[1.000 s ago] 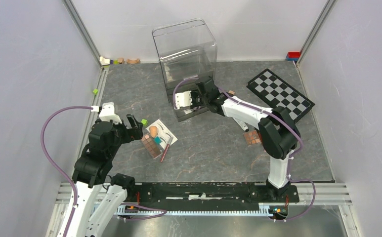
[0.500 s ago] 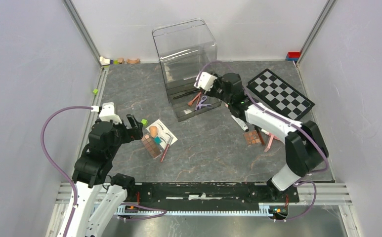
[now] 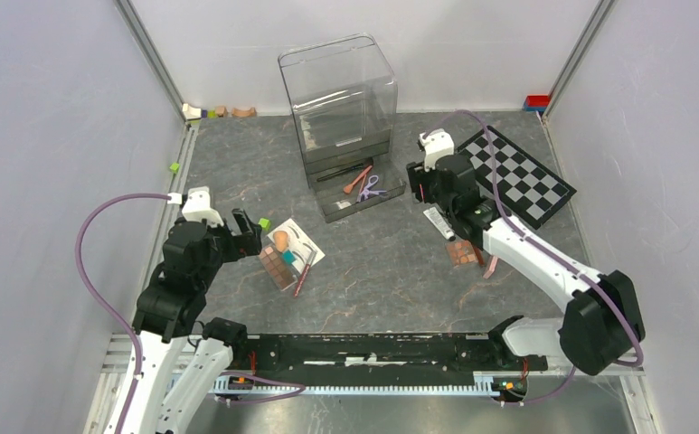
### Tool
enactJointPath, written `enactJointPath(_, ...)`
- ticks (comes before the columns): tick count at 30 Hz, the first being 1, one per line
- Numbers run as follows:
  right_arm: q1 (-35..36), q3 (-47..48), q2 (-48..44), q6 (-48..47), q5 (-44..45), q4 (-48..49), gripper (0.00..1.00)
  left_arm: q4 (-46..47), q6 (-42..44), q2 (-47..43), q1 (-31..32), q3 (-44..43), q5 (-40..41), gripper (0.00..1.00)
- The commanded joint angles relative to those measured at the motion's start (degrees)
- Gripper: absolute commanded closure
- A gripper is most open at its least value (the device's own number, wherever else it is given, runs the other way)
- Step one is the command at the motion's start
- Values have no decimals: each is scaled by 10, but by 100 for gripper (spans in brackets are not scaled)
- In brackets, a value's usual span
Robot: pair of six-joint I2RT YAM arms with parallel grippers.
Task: Organize the makeup
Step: Pick up the makeup brush from the drawer.
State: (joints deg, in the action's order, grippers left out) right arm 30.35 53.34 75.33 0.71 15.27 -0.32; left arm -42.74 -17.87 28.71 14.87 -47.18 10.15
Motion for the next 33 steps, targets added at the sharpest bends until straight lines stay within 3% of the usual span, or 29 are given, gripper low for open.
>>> enactJointPath(1,-3,-9,-41,111,51,-135,29,18,-20,9,-2,1,-5,0)
enactJointPath(7,-12,-41,-63,131,48,-209,24,17,-21,21,-2,-1,-5,0)
enactJointPath(18,-46,-89,-38,140,19,-215,24,16,-23,43,-2,-1,2,0)
enactJointPath(25,-125,-31,43,90,28,-239,25,17,-23,50,-2,-1,1,0)
enactJointPath(30,-150,55,145,18,-12,-280,32,16,-23,57,-2,-1,-5,0)
enactJointPath(33,-156,84,170,-2,-18,-282,43,16,-21,60,-2,-2,-8,0)
